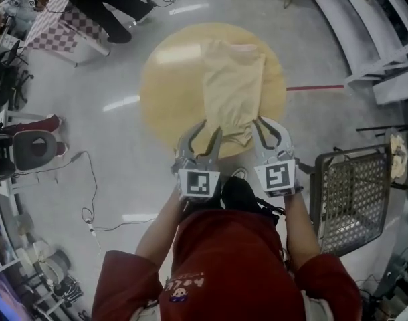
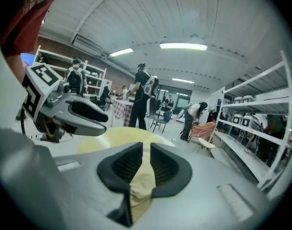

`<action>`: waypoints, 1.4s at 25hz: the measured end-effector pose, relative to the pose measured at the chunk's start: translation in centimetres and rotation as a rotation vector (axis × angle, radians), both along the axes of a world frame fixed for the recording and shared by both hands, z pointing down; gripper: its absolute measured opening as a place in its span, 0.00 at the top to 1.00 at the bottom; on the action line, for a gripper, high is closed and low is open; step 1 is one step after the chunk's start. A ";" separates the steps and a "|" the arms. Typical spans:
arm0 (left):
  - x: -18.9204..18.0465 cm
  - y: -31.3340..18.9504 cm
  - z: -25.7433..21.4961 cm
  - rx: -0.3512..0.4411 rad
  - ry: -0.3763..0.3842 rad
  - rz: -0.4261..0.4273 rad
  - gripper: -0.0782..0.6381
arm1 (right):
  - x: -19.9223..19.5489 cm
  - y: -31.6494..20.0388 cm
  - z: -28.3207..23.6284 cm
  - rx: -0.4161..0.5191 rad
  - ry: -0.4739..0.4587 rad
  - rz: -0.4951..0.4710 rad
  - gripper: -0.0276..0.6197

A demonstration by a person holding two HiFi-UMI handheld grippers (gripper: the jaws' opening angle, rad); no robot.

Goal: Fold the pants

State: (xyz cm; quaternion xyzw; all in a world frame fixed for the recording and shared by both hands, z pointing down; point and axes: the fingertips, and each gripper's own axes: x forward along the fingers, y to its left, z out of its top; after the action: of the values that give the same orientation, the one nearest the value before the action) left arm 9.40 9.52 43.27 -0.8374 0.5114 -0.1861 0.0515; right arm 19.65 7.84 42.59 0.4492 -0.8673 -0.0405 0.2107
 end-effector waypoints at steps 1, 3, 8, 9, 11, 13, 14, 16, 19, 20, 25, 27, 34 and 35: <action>0.0 0.3 1.1 -0.042 -0.021 0.018 0.64 | -0.5 0.4 1.3 -0.023 0.047 -0.029 0.88; -0.1 0.8 3.1 -0.101 -0.079 0.060 0.62 | -1.4 1.1 3.3 -0.080 0.127 -0.074 0.82; 0.6 1.4 8.0 -0.226 -0.238 0.184 0.52 | -2.2 1.9 8.2 -0.205 0.265 -0.163 0.71; 0.8 1.4 9.1 -0.258 -0.280 0.212 0.51 | -2.2 2.1 9.3 -0.228 0.302 -0.185 0.70; 1.0 1.7 11.4 -0.323 -0.368 0.275 0.49 | -2.3 2.6 11.6 -0.271 0.403 -0.246 0.67; 1.4 2.1 13.3 -0.388 -0.446 0.336 0.48 | -2.4 3.3 13.8 -0.309 0.504 -0.311 0.65; 1.6 2.2 14.1 -0.416 -0.477 0.362 0.48 | -2.4 3.6 14.7 -0.329 0.547 -0.339 0.64; 1.8 2.3 15.3 -0.455 -0.520 0.402 0.48 | -2.5 4.1 16.6 -0.365 0.618 -0.388 0.63; 1.9 2.2 17.0 -0.485 -0.567 0.443 0.48 | -2.6 4.6 18.8 -0.396 0.689 -0.442 0.63; 1.9 2.1 17.2 -0.488 -0.576 0.452 0.48 | -2.7 4.6 19.2 -0.399 0.704 -0.453 0.63; 2.3 1.4 18.2 -0.512 -0.589 0.488 0.54 | -2.9 3.8 20.5 -0.444 0.721 -0.486 0.63; 2.3 1.3 19.0 -0.522 -0.612 0.501 0.59 | -2.9 3.8 20.8 -0.480 0.710 -0.495 0.63; 1.9 1.1 20.2 -0.527 -0.624 0.519 0.74 | -3.5 3.4 21.3 -0.621 0.646 -0.517 0.77; 1.9 1.1 20.3 -0.526 -0.616 0.518 0.75 | -3.5 3.3 21.4 -0.618 0.653 -0.513 0.80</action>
State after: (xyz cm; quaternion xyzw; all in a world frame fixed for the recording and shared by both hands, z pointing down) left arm 11.33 10.63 63.55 -0.8277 0.1824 -0.5297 0.0319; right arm 16.15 11.12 63.96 0.1031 -0.8101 0.0292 0.5765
